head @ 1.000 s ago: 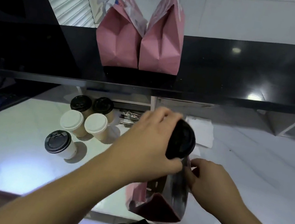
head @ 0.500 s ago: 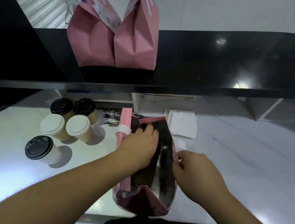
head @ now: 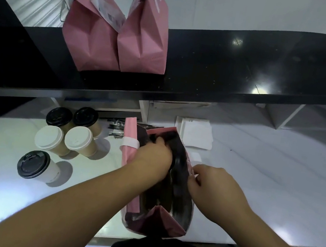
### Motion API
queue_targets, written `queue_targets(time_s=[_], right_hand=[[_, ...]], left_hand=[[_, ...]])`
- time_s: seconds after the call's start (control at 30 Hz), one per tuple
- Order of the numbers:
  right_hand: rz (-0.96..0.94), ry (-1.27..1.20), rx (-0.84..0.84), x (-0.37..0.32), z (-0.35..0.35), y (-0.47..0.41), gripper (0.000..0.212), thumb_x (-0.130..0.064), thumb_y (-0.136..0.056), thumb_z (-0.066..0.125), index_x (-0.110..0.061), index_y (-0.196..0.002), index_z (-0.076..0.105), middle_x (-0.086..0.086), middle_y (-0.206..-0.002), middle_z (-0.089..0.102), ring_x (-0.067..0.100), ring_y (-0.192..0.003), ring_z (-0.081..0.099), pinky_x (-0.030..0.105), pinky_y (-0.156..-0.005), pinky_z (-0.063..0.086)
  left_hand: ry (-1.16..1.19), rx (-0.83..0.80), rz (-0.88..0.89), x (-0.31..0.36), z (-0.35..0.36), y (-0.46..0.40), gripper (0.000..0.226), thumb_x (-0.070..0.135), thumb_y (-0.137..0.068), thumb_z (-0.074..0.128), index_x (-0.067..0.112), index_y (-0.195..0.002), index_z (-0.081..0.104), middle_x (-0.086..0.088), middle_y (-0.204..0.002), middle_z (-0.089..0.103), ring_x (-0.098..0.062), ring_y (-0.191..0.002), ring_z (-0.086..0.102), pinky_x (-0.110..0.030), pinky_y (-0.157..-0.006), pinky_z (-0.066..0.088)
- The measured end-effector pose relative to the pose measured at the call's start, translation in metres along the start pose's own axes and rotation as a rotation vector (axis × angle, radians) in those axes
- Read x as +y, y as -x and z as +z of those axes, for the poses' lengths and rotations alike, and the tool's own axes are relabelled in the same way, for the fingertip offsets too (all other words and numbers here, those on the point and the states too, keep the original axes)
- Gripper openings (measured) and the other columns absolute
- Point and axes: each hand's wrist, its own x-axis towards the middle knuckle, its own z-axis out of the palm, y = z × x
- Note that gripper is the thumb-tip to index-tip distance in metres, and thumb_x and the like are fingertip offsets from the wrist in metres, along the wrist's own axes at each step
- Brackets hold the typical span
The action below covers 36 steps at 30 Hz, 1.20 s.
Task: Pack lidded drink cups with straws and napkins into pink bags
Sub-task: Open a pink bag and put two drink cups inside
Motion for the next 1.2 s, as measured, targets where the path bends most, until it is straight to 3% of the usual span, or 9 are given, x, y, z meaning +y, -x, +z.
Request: queue_targets(time_s=[0.17, 0.27, 0.43, 0.67, 0.8, 0.9, 1.03, 1.13, 1.2], right_hand=[[-0.008, 0.011, 0.007, -0.001, 0.002, 0.000, 0.031, -0.038, -0.097, 0.047, -0.022, -0.070, 0.052, -0.001, -0.059, 0.056, 0.020, -0.056, 0.054, 0.035, -0.046, 0.039], [-0.028, 0.030, 0.023, -0.004, 0.004, 0.000, 0.033, -0.039, -0.097, 0.046, -0.021, -0.069, 0.050, -0.002, -0.058, 0.054, 0.019, -0.055, 0.053, 0.032, -0.045, 0.030], [-0.039, 0.023, 0.014, -0.010, 0.007, 0.002, 0.030, -0.040, -0.097, 0.045, -0.021, -0.076, 0.055, -0.001, -0.061, 0.057, 0.020, -0.060, 0.056, 0.034, -0.047, 0.038], [0.014, 0.017, -0.017, -0.012, 0.006, 0.001, 0.024, -0.032, -0.092, 0.048, -0.019, -0.071, 0.051, 0.000, -0.059, 0.055, 0.019, -0.055, 0.053, 0.031, -0.045, 0.029], [0.059, -0.012, -0.051, -0.020, 0.008, -0.005, 0.020, -0.034, -0.089, 0.048, -0.019, -0.078, 0.056, -0.001, -0.066, 0.062, 0.021, -0.063, 0.059, 0.034, -0.051, 0.046], [0.072, -0.042, -0.046, -0.024, 0.009, -0.013, 0.025, -0.030, -0.093, 0.047, -0.017, -0.073, 0.054, 0.000, -0.065, 0.060, 0.020, -0.061, 0.057, 0.032, -0.047, 0.036], [0.075, -0.056, -0.013, -0.026, 0.011, -0.016, 0.031, -0.027, -0.096, 0.047, -0.020, -0.067, 0.046, -0.002, -0.062, 0.055, 0.018, -0.057, 0.051, 0.032, -0.046, 0.027], [0.072, -0.083, -0.017, -0.028, 0.010, -0.018, 0.031, -0.028, -0.097, 0.046, -0.020, -0.067, 0.048, -0.002, -0.062, 0.057, 0.019, -0.058, 0.055, 0.034, -0.047, 0.033], [0.069, -0.099, -0.010, -0.031, 0.011, -0.019, 0.033, -0.028, -0.098, 0.046, -0.020, -0.065, 0.049, -0.001, -0.059, 0.057, 0.020, -0.057, 0.055, 0.034, -0.047, 0.035]], left_hand=[[-0.021, 0.052, -0.014, -0.001, 0.000, 0.011, 0.055, 0.019, -0.093, 0.070, 0.007, -0.143, 0.051, -0.017, -0.134, 0.047, -0.039, -0.112, 0.061, -0.046, -0.084, 0.054], [-0.049, 0.058, -0.008, -0.003, 0.003, 0.016, 0.055, 0.019, -0.092, 0.071, 0.006, -0.142, 0.051, -0.016, -0.134, 0.048, -0.038, -0.113, 0.061, -0.045, -0.083, 0.053], [-0.053, 0.045, 0.010, -0.009, 0.011, 0.014, 0.056, 0.019, -0.094, 0.069, 0.005, -0.145, 0.048, -0.017, -0.134, 0.048, -0.038, -0.111, 0.063, -0.043, -0.083, 0.054], [-0.002, -0.152, 0.022, -0.021, 0.034, -0.011, 0.085, 0.018, -0.096, 0.067, 0.001, -0.163, 0.016, -0.022, -0.160, 0.030, -0.038, -0.132, 0.057, -0.049, -0.108, 0.050], [0.024, -0.176, 0.031, -0.023, 0.025, -0.016, 0.087, 0.018, -0.095, 0.071, 0.005, -0.163, 0.019, -0.020, -0.162, 0.028, -0.042, -0.130, 0.057, -0.051, -0.109, 0.048], [0.041, -0.147, 0.041, -0.020, 0.021, -0.010, 0.082, 0.020, -0.094, 0.073, 0.006, -0.160, 0.026, -0.019, -0.156, 0.034, -0.042, -0.129, 0.054, -0.050, -0.109, 0.047], [0.170, -0.018, 0.182, -0.024, 0.001, 0.008, 0.061, 0.025, -0.094, 0.070, 0.011, -0.149, 0.047, -0.014, -0.146, 0.051, -0.032, -0.124, 0.058, -0.042, -0.104, 0.050], [0.457, 0.296, 0.361, -0.042, -0.023, 0.032, 0.034, 0.030, -0.095, 0.065, 0.028, -0.129, 0.066, 0.008, -0.126, 0.065, -0.003, -0.110, 0.059, -0.020, -0.093, 0.051], [0.668, 0.513, 0.323, -0.069, -0.031, 0.051, 0.022, 0.038, -0.096, 0.062, 0.039, -0.118, 0.065, 0.022, -0.110, 0.061, 0.006, -0.103, 0.057, -0.008, -0.085, 0.050]])
